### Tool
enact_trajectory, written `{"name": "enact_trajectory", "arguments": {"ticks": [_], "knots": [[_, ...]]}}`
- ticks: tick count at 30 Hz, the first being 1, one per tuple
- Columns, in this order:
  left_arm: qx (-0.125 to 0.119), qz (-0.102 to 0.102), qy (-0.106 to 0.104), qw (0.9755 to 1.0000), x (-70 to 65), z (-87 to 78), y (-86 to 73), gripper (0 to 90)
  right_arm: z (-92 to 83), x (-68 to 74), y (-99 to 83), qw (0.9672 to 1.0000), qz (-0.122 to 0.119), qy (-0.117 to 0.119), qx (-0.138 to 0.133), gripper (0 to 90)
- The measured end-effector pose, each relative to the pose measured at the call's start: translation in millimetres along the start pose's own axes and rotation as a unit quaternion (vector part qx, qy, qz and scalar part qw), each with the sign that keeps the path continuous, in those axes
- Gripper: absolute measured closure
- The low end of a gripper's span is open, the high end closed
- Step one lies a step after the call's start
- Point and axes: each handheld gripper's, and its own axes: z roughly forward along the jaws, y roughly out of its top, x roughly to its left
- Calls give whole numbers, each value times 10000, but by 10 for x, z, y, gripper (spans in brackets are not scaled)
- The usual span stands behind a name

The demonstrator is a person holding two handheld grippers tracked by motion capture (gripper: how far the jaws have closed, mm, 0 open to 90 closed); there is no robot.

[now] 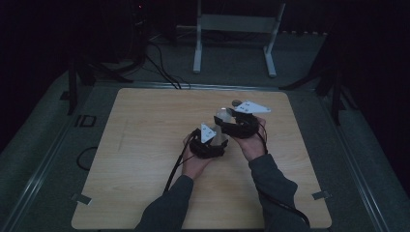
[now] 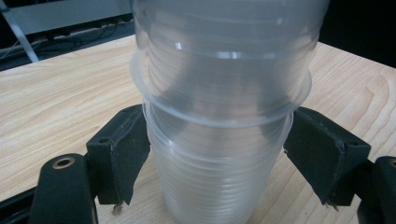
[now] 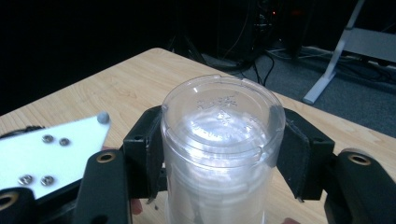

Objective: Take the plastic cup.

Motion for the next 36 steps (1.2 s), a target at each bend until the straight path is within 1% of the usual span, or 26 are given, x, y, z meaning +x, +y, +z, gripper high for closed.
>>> {"name": "enact_trajectory", "arguments": {"ticks": [8, 16, 18, 21, 25, 30, 36], "knots": [[24, 14, -1, 10000, 4, -10, -10, 224, -54, -8, 87, 9999, 48, 45, -95, 402], [55, -10, -25, 10000, 7, -24, -8, 221, -128, -5, 172, 9998, -15, 27, -182, 402], [38, -29, -50, 10000, 2, -36, -3, 209, -162, -7, 213, 9997, -3, 22, -234, 401], [11, -28, -56, 10000, -6, -53, 7, 203, -183, -16, 244, 9995, 73, 90, -303, 401], [-35, -11, -52, 10000, -11, -82, 19, 199, -191, -11, 285, 9993, 52, 101, -350, 401], [-35, -49, -61, 10000, -4, -104, 20, 197, -213, -3, 322, 9991, 47, 98, -399, 401], [-15, -12, -93, 10000, 0, -134, 15, 189, -294, -13, 381, 9986, 78, 83, -522, 401]]}}
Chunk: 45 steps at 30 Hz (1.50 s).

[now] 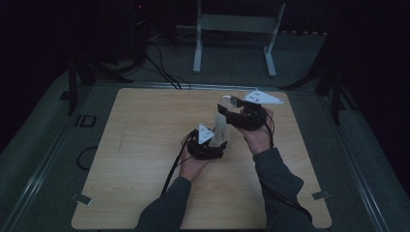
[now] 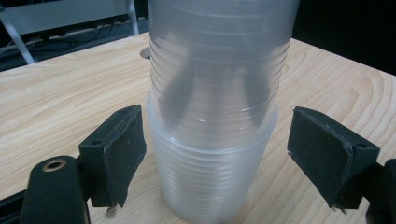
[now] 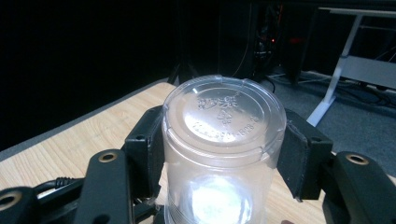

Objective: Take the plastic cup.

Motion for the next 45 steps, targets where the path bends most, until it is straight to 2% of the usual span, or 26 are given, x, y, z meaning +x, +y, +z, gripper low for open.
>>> {"name": "enact_trajectory", "arguments": {"ticks": [6, 13, 22, 25, 45], "knots": [[71, -41, 53, 10000, 12, -24, -9, 198, -73, -57, 59, 9995, 219, 126, -187, 401], [50, -71, 48, 10000, 3, -35, -6, 199, -141, -129, 80, 9992, 290, 115, -246, 402], [104, -84, 100, 9999, 1, -30, -30, 201, -242, -189, 87, 9991, 344, -34, -251, 403], [73, -135, 44, 9999, 0, -44, -32, 201, -288, -220, 70, 9991, 326, -85, -255, 403], [-49, -133, -19, 9999, -16, -140, -33, 202, -559, -416, -152, 9973, 566, -386, -274, 403]]}}
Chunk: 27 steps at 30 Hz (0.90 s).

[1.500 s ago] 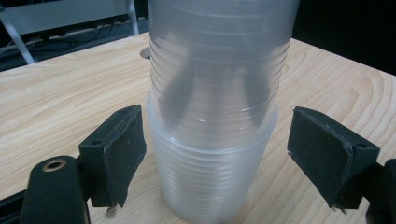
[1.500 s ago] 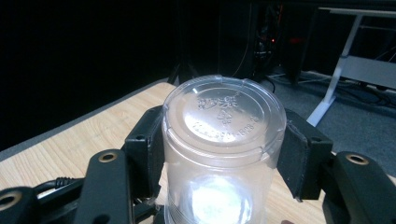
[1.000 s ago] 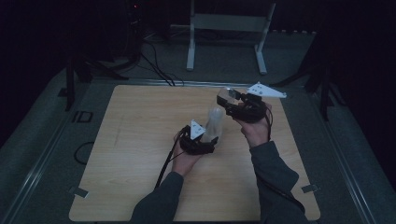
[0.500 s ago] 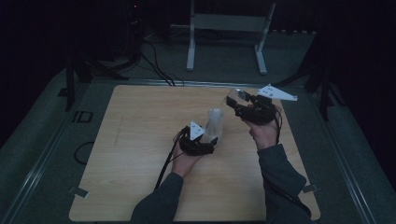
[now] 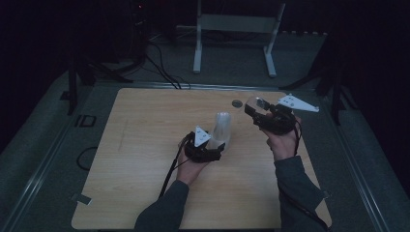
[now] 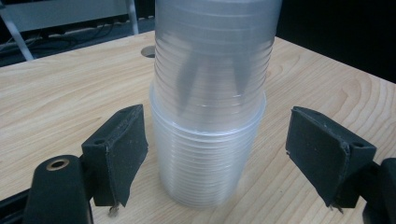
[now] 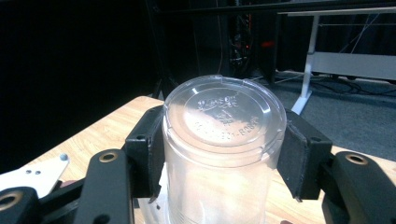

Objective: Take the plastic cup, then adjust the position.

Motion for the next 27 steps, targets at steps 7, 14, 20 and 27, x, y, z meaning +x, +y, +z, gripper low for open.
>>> {"name": "enact_trajectory", "arguments": {"ticks": [7, 14, 20, 27], "knots": [[-30, -1, 6, 10000, 4, -23, -6, 201, -49, -7, -77, 10000, -37, -46, 45, 403], [-125, 49, 7, 9999, -12, -78, -21, 208, -107, -49, -188, 9999, 64, -86, 91, 406], [-151, 67, -18, 9999, -34, -101, -19, 213, -140, -65, -285, 9998, 120, -112, 122, 406], [-268, 82, -84, 9996, -56, -194, 7, 217, -179, -77, -397, 9996, 210, -176, 114, 406]]}}
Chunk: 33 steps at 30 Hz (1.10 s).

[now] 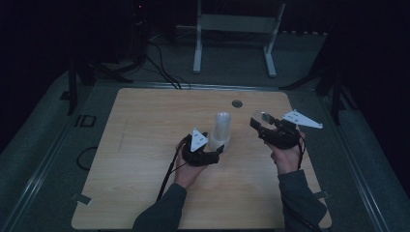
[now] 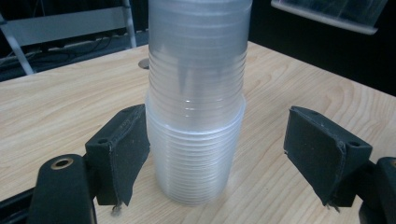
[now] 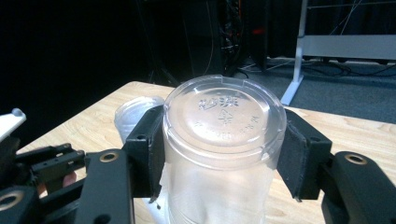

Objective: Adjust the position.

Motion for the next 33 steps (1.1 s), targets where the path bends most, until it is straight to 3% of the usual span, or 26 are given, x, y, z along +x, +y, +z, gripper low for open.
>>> {"name": "enact_trajectory", "arguments": {"ticks": [10, 22, 33], "knots": [[-73, -40, -72, 9999, -20, -71, 34, 217, 0, 17, -136, 10000, 55, -32, 56, 406], [-108, 100, -170, 9997, -97, -115, 66, 217, 11, 34, -319, 9997, 213, -10, 118, 406], [-160, 163, -437, 9988, -152, -126, 82, 217, 26, 53, -466, 9991, 396, 45, 126, 406]]}}
